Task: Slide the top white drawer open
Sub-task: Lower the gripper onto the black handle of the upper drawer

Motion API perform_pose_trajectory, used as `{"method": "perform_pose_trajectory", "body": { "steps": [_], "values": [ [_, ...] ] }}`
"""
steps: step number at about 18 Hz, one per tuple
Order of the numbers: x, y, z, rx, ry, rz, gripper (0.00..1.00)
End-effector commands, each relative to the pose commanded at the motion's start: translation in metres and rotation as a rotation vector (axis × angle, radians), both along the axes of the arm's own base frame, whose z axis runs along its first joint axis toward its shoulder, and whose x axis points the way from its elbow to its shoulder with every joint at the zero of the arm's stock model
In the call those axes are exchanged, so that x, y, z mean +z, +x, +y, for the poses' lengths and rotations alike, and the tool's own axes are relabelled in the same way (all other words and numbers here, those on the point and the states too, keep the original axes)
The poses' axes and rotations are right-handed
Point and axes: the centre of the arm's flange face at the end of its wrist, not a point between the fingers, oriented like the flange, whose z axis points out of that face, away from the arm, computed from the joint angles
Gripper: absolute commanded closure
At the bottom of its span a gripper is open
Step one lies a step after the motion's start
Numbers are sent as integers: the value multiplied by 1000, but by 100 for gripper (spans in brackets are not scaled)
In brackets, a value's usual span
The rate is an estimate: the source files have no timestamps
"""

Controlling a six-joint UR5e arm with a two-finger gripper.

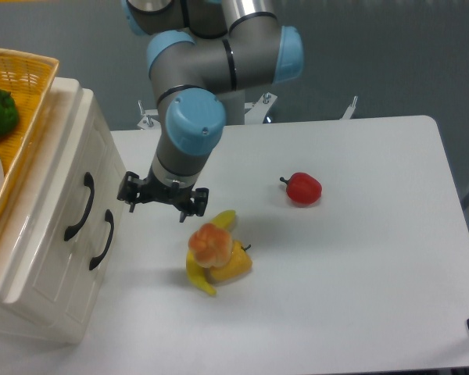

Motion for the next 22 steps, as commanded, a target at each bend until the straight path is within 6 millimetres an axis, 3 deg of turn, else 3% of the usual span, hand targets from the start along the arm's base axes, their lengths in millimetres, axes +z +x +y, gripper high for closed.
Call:
{"method": "perform_pose_trajectory", "body": {
  "steps": [9, 22],
  "values": [
    [12, 8, 9, 17, 52, -49, 0],
    [13, 23, 16, -7, 65, -67, 0]
  ]
}}
